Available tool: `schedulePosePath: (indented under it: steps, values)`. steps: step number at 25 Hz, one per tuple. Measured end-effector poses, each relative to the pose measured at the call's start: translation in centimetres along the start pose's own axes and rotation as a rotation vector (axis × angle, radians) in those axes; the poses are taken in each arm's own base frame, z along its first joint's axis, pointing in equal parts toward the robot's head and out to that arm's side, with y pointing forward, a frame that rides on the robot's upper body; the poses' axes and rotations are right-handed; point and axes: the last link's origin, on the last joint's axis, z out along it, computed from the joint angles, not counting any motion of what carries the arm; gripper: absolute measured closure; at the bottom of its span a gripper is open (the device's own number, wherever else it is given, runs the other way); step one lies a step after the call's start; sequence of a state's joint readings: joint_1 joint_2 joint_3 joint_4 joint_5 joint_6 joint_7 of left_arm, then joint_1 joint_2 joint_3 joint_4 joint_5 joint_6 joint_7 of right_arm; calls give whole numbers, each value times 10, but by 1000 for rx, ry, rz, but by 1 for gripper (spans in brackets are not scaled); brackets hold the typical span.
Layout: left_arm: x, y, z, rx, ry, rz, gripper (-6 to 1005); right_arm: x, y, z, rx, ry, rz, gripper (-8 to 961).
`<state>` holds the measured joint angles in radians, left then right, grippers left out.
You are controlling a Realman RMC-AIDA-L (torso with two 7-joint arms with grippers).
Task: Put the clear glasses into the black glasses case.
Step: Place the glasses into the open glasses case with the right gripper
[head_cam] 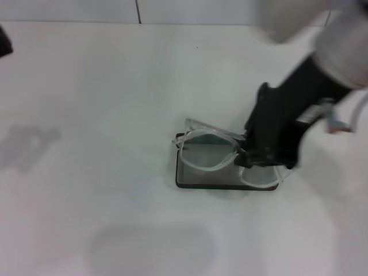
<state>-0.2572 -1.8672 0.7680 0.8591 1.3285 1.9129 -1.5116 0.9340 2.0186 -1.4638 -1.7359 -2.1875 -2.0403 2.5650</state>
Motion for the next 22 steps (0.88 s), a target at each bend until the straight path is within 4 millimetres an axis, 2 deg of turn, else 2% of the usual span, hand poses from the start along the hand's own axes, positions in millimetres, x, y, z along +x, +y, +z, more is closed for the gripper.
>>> schedulePosePath:
  steps: [3,8,15,22]
  values:
    - [-8,2,-5,17,-30,-11,926,-14,-17,28,-45,124,46,869]
    - [-19,4,0,15,-60,-24,913,-27,-39,67,-89,259,93,869]
    - [-35,8,8,-9,-116,-2,903,-42,-45,88,-25,339,68,868]
    - [-42,9,10,-22,-154,37,902,-42,-40,106,22,405,88,866]
